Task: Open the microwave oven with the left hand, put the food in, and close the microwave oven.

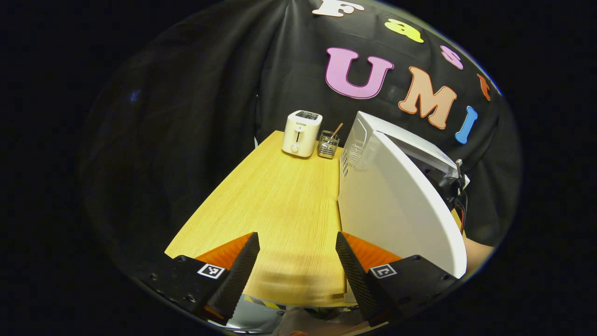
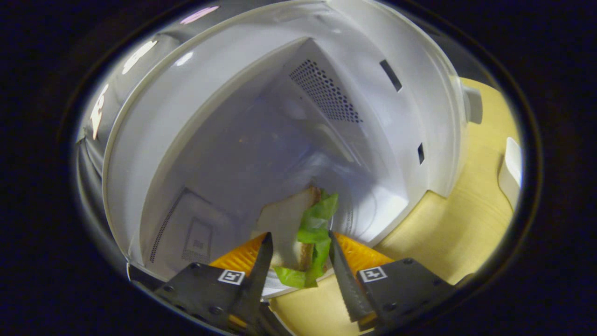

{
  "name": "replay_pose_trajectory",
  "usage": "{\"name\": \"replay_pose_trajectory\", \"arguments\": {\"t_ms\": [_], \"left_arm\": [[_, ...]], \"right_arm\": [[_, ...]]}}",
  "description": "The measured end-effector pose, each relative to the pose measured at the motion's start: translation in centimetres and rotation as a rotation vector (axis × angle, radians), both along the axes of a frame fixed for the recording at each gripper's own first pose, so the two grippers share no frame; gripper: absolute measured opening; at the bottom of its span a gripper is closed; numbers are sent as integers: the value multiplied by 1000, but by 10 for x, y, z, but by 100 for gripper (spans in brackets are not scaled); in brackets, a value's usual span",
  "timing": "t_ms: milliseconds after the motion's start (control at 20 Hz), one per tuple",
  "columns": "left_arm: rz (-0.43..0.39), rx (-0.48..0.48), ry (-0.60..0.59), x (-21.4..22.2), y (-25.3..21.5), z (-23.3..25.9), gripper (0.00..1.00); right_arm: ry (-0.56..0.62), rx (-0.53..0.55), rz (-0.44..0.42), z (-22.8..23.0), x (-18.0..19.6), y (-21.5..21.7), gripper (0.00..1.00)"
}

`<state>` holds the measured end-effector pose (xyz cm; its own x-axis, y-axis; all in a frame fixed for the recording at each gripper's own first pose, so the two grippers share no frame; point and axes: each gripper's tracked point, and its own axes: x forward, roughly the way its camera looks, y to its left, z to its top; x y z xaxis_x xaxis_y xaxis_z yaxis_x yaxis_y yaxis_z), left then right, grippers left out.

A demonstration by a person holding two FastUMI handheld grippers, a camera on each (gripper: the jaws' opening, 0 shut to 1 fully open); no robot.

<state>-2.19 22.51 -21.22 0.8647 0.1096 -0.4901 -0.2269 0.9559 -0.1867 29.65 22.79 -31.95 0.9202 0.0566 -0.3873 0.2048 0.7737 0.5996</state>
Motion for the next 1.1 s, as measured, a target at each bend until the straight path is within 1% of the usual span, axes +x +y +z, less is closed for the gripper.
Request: {"name": "replay_pose_trajectory", "arguments": {"t_ms": [50, 100, 300, 350, 500, 650, 700, 750, 800, 900, 950, 1000, 1050, 1100], "left_arm": [[2, 1, -2, 0, 1, 1, 97], [4, 3, -4, 0, 1, 0, 97], [6, -4, -10, -2, 0, 0, 97], [4, -5, -11, -2, -1, 0, 97], [-12, 11, -14, -2, -3, 1, 97], [-33, 18, -22, -1, -8, 3, 97], [-39, 12, -24, -1, -11, 3, 97], [-45, 6, -26, 0, -13, 2, 97], [-53, 4, -26, 0, -16, 3, 99], [-73, 9, -25, -1, -21, 2, 97], [-86, 17, -25, -1, -23, 2, 95], [-100, 23, -24, -1, -26, 2, 95], [-110, 26, -22, -1, -28, 2, 92], [-113, 32, -15, 0, -28, 2, 89]], "right_arm": [[-12, -14, -2, 3, -2, -1, 85], [-19, -34, -2, 6, -5, -5, 91], [-19, -110, 24, 9, -23, -14, 90], [-27, -130, 27, 12, -28, -17, 99], [-54, -168, 44, 28, -48, -23, 99], [-64, -199, 68, 41, -77, -31, 99], [-56, -210, 81, 42, -88, -34, 91], [-46, -208, 99, 43, -101, -36, 91], [-38, -201, 115, 43, -113, -37, 99], [-25, -202, 125, 46, -139, -45, 99], [-26, -210, 119, 50, -151, -51, 91], [-35, -218, 116, 55, -162, -56, 90], [-39, -233, 116, 55, -173, -64, 99], [-39, -259, 117, 56, -184, -70, 99]]}}
